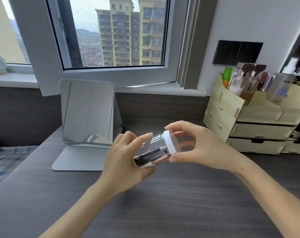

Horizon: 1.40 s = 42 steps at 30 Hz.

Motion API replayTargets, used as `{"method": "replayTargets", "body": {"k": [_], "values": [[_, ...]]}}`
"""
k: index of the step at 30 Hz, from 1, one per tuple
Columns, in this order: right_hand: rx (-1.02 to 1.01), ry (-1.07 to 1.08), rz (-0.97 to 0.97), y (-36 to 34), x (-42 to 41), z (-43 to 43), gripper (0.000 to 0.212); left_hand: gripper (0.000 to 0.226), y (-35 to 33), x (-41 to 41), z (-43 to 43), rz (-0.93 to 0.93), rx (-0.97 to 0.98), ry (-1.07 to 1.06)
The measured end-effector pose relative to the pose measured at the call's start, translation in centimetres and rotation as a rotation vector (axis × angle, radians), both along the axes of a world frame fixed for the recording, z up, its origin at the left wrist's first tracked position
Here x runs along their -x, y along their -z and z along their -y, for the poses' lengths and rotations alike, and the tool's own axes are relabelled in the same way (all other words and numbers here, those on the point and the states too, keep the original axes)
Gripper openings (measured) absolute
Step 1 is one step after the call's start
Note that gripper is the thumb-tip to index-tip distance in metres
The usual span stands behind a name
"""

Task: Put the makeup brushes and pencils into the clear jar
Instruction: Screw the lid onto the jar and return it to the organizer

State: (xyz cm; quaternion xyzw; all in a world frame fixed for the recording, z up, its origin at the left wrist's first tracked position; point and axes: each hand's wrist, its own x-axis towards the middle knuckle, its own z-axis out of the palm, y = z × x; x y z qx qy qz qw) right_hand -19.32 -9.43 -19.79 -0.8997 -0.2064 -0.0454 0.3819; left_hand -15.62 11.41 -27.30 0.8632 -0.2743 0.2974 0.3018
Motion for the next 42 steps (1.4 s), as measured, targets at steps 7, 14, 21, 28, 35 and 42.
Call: {"method": "replayTargets", "body": {"k": [7, 14, 21, 28, 35, 42], "values": [[0.004, -0.085, -0.027, -1.1, 0.4, 0.3, 0.061, 0.071, -1.9, 0.6, -0.6, -0.359, 0.103, 0.225], [0.044, 0.011, 0.038, -1.0, 0.0, -0.4, 0.048, 0.067, -3.1, 1.3, -0.5, -0.494, 0.134, 0.333], [0.093, -0.051, -0.121, -1.9, -0.3, 1.0, 0.058, 0.068, -2.7, 0.8, 0.4, -0.327, 0.092, 0.233], [0.212, 0.087, -0.009, -1.3, -0.1, 1.1, 0.067, 0.071, -2.4, 0.7, 1.0, -0.288, 0.043, 0.225], [-0.002, 0.078, 0.090, -0.7, -0.1, 1.2, 0.035, 0.067, -2.3, 0.6, 2.4, -0.306, 0.149, 0.278], [-0.249, 0.333, 0.250, 0.3, 0.6, 1.6, 0.059, 0.077, -3.6, 0.1, 6.9, -0.151, 0.206, 0.163]]}}
